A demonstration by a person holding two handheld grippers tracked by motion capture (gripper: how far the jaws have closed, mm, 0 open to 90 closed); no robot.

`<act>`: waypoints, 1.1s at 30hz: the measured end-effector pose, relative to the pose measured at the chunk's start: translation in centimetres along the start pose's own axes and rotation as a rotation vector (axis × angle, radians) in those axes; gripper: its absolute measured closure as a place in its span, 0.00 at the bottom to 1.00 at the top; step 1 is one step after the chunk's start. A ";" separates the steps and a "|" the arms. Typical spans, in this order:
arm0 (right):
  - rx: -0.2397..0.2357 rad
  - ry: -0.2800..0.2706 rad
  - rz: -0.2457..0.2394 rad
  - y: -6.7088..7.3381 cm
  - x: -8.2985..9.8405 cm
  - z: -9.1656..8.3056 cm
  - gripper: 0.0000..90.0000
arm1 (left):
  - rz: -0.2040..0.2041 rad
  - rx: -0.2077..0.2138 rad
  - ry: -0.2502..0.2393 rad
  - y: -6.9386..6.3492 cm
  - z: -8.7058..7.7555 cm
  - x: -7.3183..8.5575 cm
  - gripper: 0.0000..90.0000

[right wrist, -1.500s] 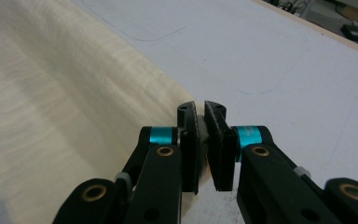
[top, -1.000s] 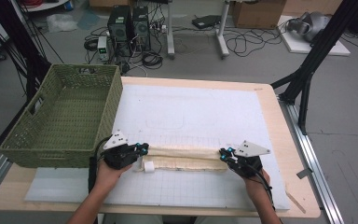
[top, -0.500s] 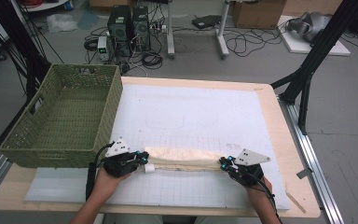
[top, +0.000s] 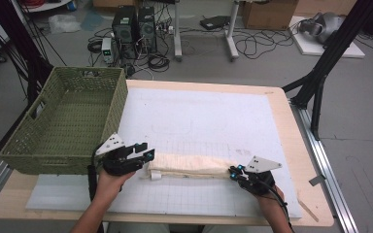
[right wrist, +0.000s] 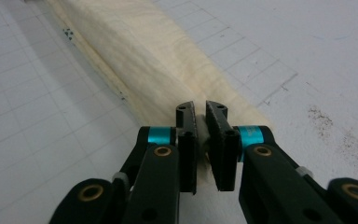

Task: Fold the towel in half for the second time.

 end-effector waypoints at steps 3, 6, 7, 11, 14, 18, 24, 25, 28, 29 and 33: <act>0.000 -0.034 0.024 -0.3 -0.3 -0.6 0.80 | 0.021 0.020 0.074 -0.4 1.2 1.0 0.71; 0.016 -0.109 0.108 -0.9 -1.3 -2.0 0.70 | 0.030 0.009 0.129 -0.4 1.9 1.7 0.75; 0.026 -0.137 0.136 -1.1 -1.6 -2.5 0.68 | 0.023 0.002 0.140 -0.3 2.0 1.9 0.75; 0.070 -0.192 0.199 -1.4 -2.6 -3.2 0.62 | 0.020 -0.014 0.190 0.0 2.1 2.5 0.79; 0.080 -0.158 0.199 -0.8 -2.9 -1.9 0.61 | 0.030 -0.017 0.219 0.0 2.3 2.9 0.79; 0.052 -0.079 0.170 0.1 -2.7 0.5 0.64 | 0.043 -0.031 0.240 -0.1 2.5 3.2 0.79; 0.027 0.044 0.121 0.6 -0.7 2.3 0.67 | 0.038 -0.038 0.252 0.0 2.5 3.3 0.79; 0.031 0.046 0.111 0.5 -0.5 2.2 0.67 | 0.038 -0.041 0.255 0.0 2.6 3.3 0.79; 0.049 0.048 0.094 0.0 -0.2 1.9 0.67 | 0.036 -0.049 0.261 0.0 2.6 3.3 0.81; 0.055 0.048 0.088 -0.1 -0.1 1.8 0.68 | 0.043 -0.054 0.268 0.0 2.6 3.3 0.81; 0.090 0.059 0.042 -0.3 0.1 1.4 0.68 | 0.064 -0.065 0.278 -0.2 2.7 3.4 0.83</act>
Point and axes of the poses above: each handheld gripper's, and its own axes: z roughly forward along the jaws, x roughly out of its underside, y roughly to its left, the point moved 3 cm from there along z, roughly forward along the jaws, and after that the axes turned 9 degrees about x, right-handed, at the moved point
